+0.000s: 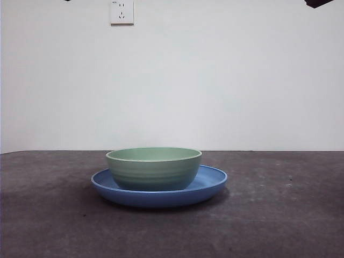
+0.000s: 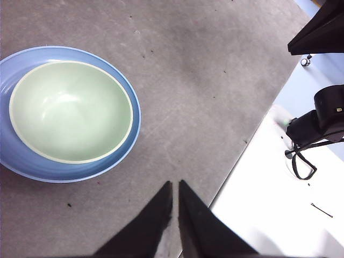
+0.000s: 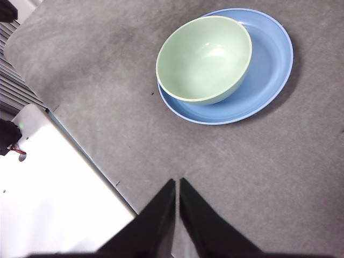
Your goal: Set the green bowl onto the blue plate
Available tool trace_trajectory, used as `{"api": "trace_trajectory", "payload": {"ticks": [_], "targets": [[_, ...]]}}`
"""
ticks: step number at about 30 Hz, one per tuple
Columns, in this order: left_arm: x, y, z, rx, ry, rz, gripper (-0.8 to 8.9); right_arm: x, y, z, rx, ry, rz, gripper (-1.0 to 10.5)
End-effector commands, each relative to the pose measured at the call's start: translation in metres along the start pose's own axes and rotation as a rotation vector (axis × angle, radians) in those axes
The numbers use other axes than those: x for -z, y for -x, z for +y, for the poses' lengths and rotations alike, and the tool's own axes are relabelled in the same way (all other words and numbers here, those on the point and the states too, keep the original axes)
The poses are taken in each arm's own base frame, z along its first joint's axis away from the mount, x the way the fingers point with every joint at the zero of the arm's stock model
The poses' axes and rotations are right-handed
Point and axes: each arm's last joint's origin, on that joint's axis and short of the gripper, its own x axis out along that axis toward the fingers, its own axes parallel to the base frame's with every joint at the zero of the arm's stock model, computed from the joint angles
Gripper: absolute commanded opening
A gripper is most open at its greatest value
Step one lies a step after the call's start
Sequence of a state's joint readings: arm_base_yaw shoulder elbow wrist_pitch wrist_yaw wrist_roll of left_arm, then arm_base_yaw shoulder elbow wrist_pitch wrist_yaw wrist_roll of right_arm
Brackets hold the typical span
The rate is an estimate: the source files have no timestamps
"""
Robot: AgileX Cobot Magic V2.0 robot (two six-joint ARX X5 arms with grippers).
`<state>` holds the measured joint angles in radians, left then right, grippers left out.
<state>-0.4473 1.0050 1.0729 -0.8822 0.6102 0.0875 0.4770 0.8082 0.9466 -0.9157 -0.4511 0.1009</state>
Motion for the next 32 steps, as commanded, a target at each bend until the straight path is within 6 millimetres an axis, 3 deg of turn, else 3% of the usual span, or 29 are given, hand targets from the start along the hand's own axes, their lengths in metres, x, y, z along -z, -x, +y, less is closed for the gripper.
{"api": "trace_trajectory", "payload": {"ticks": [1,16,19,26,32], "targets": [[-0.003,-0.001,-0.001,0.012,-0.013,-0.006,0.14,-0.004,0.002,0.002,-0.005,0.021,-0.013,0.1],[-0.003,0.000,-0.001,0.012,-0.014,-0.007,0.15,-0.004,0.002,0.002,-0.006,0.021,-0.013,0.1],[-0.004,0.008,-0.004,-0.038,-0.055,-0.060,0.14,-0.004,0.002,0.002,-0.006,0.021,-0.013,0.1],[-0.006,0.066,-0.009,-0.378,-0.229,-0.507,0.14,-0.004,0.002,0.002,-0.006,0.021,-0.013,0.1],[0.035,0.090,-0.009,-0.751,-0.287,-0.844,0.14,-0.004,0.002,0.002,-0.005,0.021,-0.013,0.1]]}}
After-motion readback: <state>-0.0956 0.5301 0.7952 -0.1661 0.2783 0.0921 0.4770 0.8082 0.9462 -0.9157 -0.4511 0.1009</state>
